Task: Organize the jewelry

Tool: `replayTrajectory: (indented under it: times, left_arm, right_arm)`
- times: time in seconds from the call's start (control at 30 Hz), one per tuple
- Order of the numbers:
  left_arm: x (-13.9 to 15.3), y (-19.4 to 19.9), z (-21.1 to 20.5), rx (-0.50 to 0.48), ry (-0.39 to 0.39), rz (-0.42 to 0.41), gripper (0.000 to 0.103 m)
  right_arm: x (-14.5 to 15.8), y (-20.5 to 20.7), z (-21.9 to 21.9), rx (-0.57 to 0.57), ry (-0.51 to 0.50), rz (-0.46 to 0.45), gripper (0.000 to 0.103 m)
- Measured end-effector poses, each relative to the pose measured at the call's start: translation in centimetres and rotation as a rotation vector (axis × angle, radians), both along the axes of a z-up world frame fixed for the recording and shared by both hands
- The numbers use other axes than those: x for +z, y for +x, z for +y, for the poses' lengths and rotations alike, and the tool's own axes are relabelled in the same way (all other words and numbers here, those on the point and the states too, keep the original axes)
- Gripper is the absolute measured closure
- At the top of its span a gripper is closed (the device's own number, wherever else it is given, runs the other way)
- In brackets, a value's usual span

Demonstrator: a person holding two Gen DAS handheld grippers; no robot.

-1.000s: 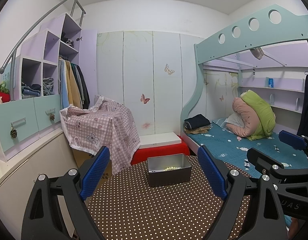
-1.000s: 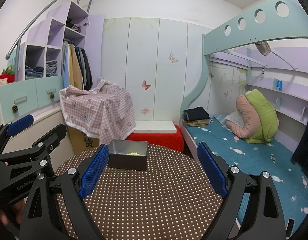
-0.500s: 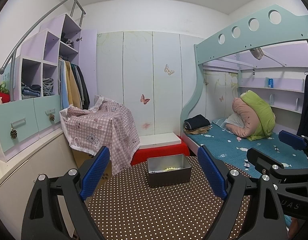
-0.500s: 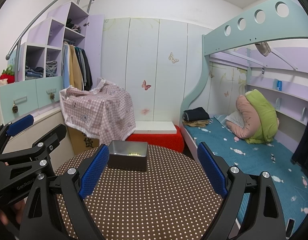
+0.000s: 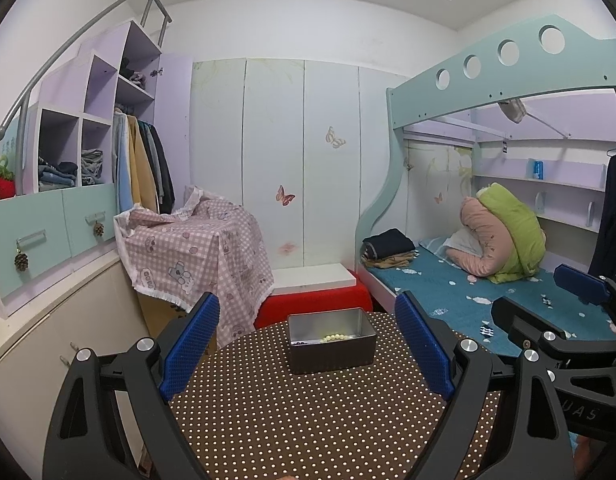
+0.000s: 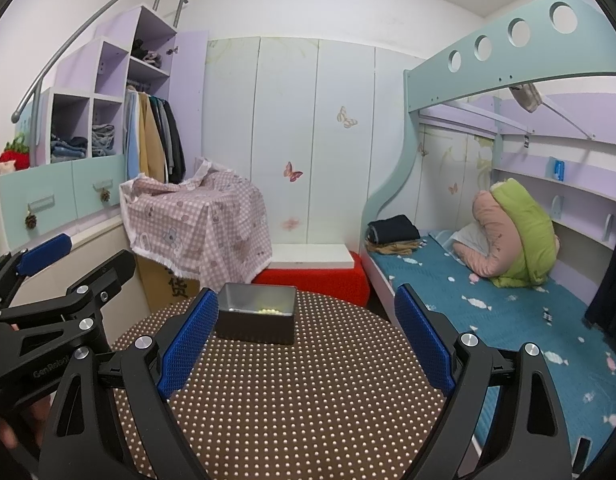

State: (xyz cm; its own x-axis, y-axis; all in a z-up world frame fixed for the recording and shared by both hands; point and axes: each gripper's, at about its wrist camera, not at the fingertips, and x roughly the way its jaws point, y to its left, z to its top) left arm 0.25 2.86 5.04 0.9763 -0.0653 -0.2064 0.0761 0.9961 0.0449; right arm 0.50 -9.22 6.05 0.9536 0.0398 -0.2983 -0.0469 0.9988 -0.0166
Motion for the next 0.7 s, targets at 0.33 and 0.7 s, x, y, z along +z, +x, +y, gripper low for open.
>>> replayTrajectory:
  times: [0.33, 0.7]
  left_arm:
    - [-0.06, -0.01, 0.04, -0.004, -0.005, 0.009, 0.016]
    - [-0.09, 0.1, 0.16, -0.005, -0.006, 0.012, 0.016]
  right_arm:
    - [-0.01, -0.01, 0.02, 0.0, 0.002, 0.0, 0.016]
    - [0.0, -0.01, 0.06, 0.0, 0.002, 0.0, 0.016]
